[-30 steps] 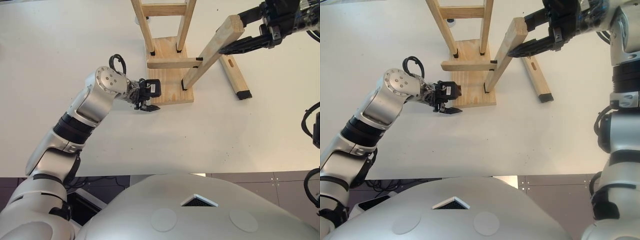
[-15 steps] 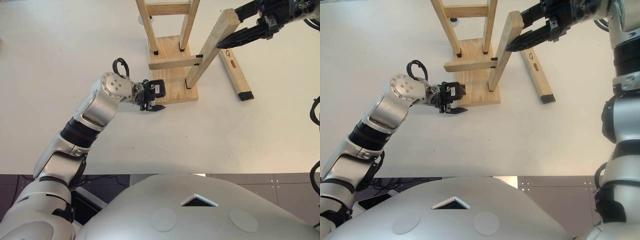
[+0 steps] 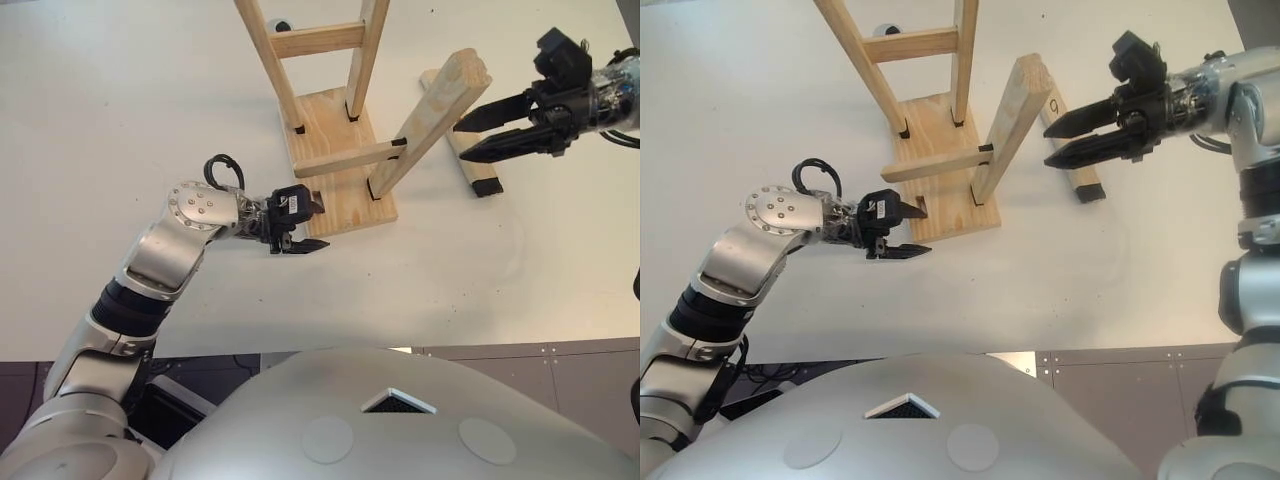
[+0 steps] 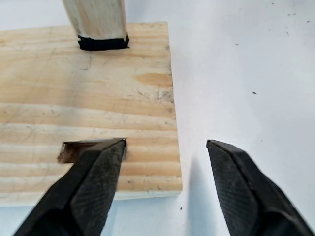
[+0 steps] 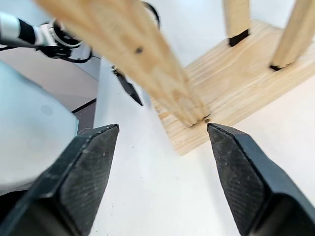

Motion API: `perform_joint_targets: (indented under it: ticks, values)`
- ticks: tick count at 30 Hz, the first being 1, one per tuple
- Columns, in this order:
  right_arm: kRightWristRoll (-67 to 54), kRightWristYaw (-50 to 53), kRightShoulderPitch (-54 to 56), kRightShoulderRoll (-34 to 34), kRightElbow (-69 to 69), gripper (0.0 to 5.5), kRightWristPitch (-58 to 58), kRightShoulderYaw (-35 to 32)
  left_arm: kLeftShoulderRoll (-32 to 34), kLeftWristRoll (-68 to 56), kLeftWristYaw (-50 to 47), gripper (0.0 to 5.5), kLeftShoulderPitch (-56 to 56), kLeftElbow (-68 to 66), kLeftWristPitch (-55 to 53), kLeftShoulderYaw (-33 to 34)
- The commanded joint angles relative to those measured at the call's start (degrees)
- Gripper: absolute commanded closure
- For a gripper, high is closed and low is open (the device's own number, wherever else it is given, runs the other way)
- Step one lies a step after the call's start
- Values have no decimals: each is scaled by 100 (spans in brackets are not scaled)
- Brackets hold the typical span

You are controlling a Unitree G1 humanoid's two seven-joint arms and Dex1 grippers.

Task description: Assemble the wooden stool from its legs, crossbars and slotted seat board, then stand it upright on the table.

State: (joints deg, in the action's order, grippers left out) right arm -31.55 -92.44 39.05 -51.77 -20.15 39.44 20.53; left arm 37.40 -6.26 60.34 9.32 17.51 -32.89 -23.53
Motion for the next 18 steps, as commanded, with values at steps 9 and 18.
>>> perform_joint_targets:
  ticks: [9,18]
  values:
    - [1361,2803,-202,944,-1430,182,-953,-933,608,-23,20,247,-153,-97,-28,262]
    - [1352,4474,-1730,1267,351,112,-144,-1814,1184,-371,-70,247,-673,193,-158,1185]
